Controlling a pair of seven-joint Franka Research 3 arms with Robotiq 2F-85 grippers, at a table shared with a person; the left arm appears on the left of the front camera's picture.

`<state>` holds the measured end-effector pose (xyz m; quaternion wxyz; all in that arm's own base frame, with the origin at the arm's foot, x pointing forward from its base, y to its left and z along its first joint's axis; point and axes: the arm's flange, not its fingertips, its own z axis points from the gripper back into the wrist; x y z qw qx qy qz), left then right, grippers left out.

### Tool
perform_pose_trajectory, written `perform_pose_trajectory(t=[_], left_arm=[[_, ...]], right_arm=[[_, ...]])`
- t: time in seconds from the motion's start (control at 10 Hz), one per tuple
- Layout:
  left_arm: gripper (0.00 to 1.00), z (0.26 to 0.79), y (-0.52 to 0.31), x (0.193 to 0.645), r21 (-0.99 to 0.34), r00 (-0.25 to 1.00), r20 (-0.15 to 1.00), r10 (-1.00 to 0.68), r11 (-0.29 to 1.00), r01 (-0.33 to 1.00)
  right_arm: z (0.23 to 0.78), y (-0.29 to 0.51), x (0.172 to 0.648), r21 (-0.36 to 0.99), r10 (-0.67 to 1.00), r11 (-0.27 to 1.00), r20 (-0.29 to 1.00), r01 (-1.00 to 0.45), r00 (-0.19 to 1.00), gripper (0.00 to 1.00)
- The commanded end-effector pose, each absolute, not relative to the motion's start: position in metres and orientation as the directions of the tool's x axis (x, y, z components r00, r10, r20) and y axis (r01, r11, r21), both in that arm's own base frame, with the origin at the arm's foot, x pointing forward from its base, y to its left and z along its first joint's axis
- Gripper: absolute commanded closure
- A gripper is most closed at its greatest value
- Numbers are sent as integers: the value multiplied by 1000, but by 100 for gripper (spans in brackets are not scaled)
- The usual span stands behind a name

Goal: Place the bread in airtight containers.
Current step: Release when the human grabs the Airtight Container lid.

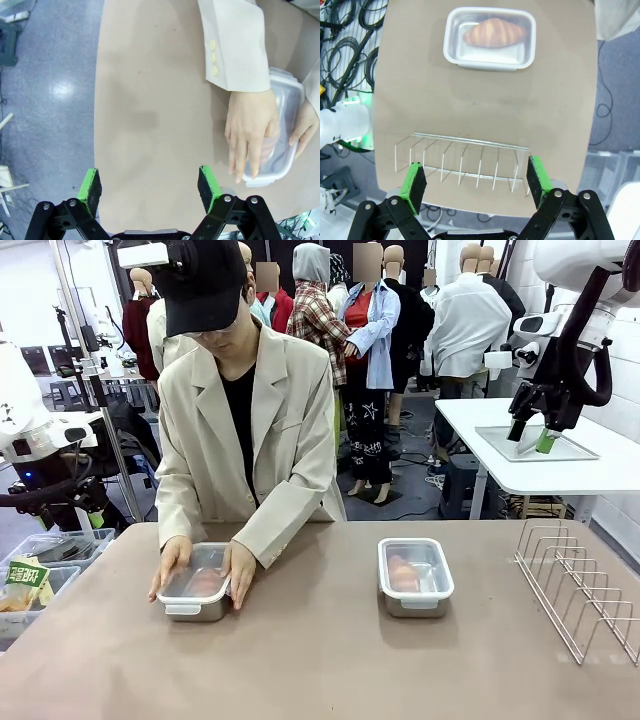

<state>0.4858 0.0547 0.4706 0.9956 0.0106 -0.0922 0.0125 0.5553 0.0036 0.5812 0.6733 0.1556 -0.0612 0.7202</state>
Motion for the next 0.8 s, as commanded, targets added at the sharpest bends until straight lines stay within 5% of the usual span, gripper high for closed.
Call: perform_pose_trajectory(t=[0.0,0.7], left_arm=[[0,472,55,486,24,982,187,31,999,-36],[0,472,55,486,24,982,187,31,999,-36]], right_arm=[[581,4,556,130,956,-90,288,-987,-49,0],[581,4,556,130,956,-90,288,-987,-49,0]])
